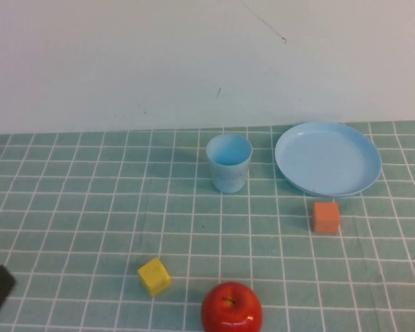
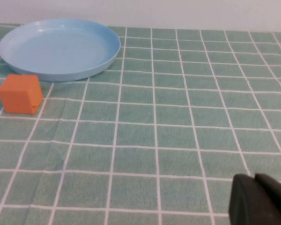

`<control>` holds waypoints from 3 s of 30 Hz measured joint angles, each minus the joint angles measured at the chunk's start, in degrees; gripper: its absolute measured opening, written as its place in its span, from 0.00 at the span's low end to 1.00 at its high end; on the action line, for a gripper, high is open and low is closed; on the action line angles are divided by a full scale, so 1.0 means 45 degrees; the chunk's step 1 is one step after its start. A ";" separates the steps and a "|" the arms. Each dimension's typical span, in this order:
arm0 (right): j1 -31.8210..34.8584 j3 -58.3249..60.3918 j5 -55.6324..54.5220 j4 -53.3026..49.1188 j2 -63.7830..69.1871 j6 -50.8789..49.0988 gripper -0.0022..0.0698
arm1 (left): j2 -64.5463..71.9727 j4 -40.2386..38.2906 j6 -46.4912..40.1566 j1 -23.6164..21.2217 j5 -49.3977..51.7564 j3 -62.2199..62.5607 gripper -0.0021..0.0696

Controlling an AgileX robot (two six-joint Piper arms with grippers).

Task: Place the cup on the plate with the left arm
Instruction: Pick up the cup from the table, then place the cup on the plate

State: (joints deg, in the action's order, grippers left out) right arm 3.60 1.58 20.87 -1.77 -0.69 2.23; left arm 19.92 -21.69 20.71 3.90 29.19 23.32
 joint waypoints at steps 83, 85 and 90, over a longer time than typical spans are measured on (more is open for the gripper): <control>0.0000 0.0000 0.0000 0.0000 0.0000 0.0000 0.03 | 2.4970 -0.1167 -0.6918 0.5161 0.5794 2.4931 0.05; 0.0000 0.0000 0.0000 0.0000 0.0000 0.0000 0.03 | 2.4998 -0.1030 -0.6727 0.5669 0.5591 2.4941 0.05; 0.0000 0.0000 0.0000 0.0000 0.0000 0.0000 0.03 | 2.5377 -0.0289 -0.6201 0.6598 0.4576 2.4995 0.05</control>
State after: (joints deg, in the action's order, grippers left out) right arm 3.60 1.58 20.87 -1.77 -0.69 2.23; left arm 134.12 -22.99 -7.20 33.59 49.78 135.80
